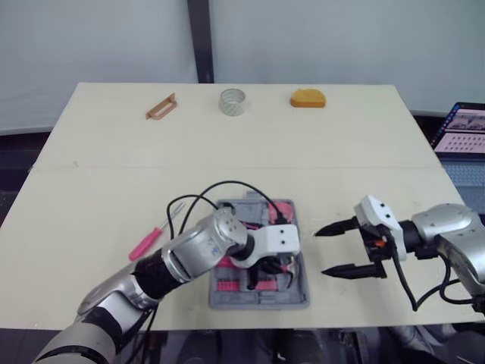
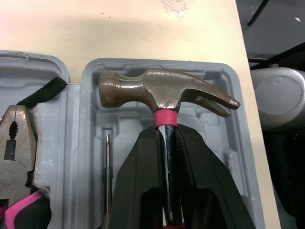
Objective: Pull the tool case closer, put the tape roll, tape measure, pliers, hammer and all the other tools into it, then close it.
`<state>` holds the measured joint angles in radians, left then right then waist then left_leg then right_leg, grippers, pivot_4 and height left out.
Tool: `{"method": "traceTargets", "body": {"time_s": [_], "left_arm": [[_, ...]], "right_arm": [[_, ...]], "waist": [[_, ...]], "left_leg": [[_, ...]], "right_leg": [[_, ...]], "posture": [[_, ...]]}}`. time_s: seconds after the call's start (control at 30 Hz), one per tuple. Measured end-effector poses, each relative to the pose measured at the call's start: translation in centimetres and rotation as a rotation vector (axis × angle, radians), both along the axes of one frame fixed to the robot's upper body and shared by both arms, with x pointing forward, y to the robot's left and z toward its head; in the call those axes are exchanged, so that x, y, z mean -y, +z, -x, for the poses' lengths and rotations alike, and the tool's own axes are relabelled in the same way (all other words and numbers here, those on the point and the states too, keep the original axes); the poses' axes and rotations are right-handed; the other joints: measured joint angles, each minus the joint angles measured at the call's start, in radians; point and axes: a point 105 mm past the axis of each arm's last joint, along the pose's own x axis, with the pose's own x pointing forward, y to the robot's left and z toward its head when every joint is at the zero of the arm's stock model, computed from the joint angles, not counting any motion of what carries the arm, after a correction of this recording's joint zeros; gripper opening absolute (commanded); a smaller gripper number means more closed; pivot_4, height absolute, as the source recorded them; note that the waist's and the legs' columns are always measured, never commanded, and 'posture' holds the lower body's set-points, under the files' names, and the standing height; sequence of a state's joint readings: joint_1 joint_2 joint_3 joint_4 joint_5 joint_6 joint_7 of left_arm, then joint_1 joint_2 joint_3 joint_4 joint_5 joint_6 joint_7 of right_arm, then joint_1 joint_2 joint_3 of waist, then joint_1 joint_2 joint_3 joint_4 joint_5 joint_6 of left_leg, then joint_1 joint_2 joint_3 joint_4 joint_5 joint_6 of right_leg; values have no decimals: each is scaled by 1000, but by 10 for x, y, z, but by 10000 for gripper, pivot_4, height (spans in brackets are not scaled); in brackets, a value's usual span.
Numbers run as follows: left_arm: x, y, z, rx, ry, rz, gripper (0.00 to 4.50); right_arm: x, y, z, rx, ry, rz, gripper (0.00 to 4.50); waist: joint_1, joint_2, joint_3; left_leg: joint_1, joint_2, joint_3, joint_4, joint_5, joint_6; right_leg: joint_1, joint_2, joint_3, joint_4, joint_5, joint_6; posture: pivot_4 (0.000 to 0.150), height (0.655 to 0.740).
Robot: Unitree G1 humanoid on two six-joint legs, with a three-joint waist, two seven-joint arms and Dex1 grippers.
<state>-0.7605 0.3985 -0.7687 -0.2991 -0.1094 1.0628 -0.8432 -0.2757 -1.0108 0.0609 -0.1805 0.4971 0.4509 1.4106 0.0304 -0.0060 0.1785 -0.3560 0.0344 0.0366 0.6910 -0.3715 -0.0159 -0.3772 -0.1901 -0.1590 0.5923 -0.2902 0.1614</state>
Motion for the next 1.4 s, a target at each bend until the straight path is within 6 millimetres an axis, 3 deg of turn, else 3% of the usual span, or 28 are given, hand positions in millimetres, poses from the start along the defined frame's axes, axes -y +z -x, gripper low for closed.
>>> {"method": "traceTargets", "body": {"time_s": [0.23, 1.4], "left_arm": [[2, -3, 1, 2, 0, -8, 239], [8, -21, -1, 9, 30, -28, 239]], "right_arm": [[12, -5, -3, -3, -22, 30, 45000], [10, -4, -2, -1, -16, 33, 45000]], "waist": [[0, 0, 0], [3, 0, 0]], "left_leg": [[0, 0, 0, 0, 0, 0], [0, 0, 0, 1, 0, 0]], "right_leg": [[0, 0, 0, 0, 0, 0], [0, 0, 0, 0, 0, 0]], "posture": [[1500, 7400], [1500, 7400]]}}
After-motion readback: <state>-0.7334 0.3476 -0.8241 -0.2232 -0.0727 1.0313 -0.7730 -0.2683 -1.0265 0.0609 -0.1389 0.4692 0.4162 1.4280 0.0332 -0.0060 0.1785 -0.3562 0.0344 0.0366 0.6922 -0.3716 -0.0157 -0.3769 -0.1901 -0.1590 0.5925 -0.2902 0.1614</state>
